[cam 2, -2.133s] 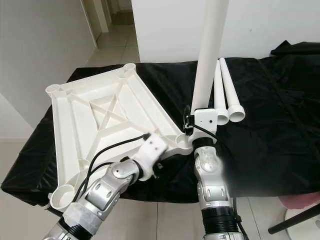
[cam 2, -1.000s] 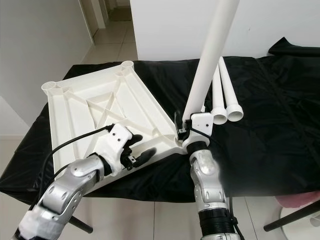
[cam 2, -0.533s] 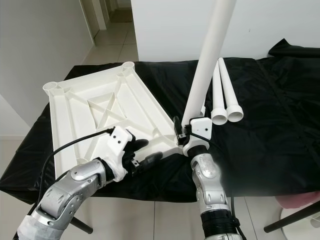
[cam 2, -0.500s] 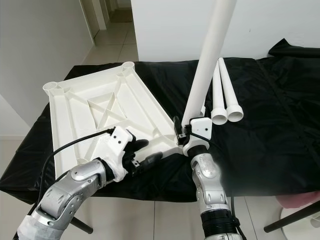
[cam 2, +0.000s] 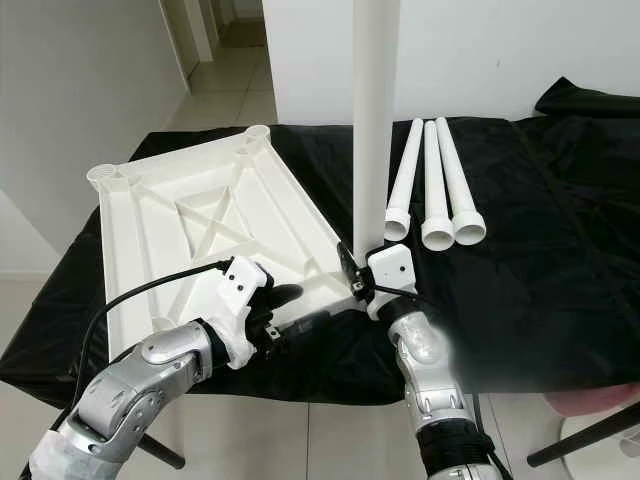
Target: Building children table
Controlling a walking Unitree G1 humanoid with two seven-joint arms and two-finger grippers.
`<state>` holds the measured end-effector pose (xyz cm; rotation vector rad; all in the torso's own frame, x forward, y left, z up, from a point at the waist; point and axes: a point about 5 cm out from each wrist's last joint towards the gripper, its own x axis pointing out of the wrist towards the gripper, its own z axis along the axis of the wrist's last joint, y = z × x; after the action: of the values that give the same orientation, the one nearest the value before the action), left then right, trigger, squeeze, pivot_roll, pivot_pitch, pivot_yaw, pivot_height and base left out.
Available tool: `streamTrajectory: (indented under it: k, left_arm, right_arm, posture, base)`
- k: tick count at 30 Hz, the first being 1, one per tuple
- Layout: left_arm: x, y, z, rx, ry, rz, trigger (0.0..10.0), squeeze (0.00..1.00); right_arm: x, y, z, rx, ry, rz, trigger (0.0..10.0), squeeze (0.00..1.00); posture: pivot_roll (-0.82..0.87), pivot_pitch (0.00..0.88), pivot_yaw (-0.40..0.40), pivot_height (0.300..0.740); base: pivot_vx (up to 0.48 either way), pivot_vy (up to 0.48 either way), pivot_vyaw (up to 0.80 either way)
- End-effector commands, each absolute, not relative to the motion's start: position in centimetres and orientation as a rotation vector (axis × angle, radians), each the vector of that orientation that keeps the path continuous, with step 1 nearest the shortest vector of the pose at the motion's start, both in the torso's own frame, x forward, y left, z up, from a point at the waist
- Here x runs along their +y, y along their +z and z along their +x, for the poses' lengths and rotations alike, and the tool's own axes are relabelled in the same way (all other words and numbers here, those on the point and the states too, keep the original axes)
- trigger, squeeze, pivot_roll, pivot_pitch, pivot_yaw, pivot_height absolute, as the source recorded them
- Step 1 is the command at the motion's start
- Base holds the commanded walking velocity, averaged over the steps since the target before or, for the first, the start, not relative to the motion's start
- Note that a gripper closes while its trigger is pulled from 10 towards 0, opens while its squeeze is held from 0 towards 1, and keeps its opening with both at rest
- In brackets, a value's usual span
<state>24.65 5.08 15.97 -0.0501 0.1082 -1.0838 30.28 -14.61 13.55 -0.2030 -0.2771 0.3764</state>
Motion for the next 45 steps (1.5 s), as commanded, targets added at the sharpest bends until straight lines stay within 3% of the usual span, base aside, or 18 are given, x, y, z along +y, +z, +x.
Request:
streamTrajectory:
  k: [1,9,35,45]
  left_arm:
    - [5.0,16.1,23.9,0.11,-1.235,-0.041,10.0,0.0]
    - [5.0,16.2,23.8,0.112,-1.228,-0.041,10.0,0.0]
    - [4.6,15.9,23.1,0.121,-1.232,-0.056,10.0,0.0]
    - [4.7,15.8,22.9,0.126,-1.222,-0.061,10.0,0.0]
  right_arm:
    - [-14.2,11.0,29.7,-0.159,0.42,-0.161,10.0,0.0]
    - [-14.5,10.1,30.4,-0.092,0.382,-0.032,10.0,0.0]
    - [-16.0,8.4,32.0,0.164,0.328,0.047,10.0,0.0]
    - [-15.9,8.8,32.3,0.162,0.326,0.057,10.0,0.0]
  posture:
    - [-0.02,0.02,0.089,0.74]
    - [-0.02,0.03,0.086,0.74]
    - [-0.01,0.022,0.061,0.74]
    - [0.0,0.03,0.053,0.74]
  base:
    - [0.0,0.0,0.0]
    - [0.0,0.0,0.0]
    - [0.0,0.0,0.0]
    - [0.0,0.0,0.0]
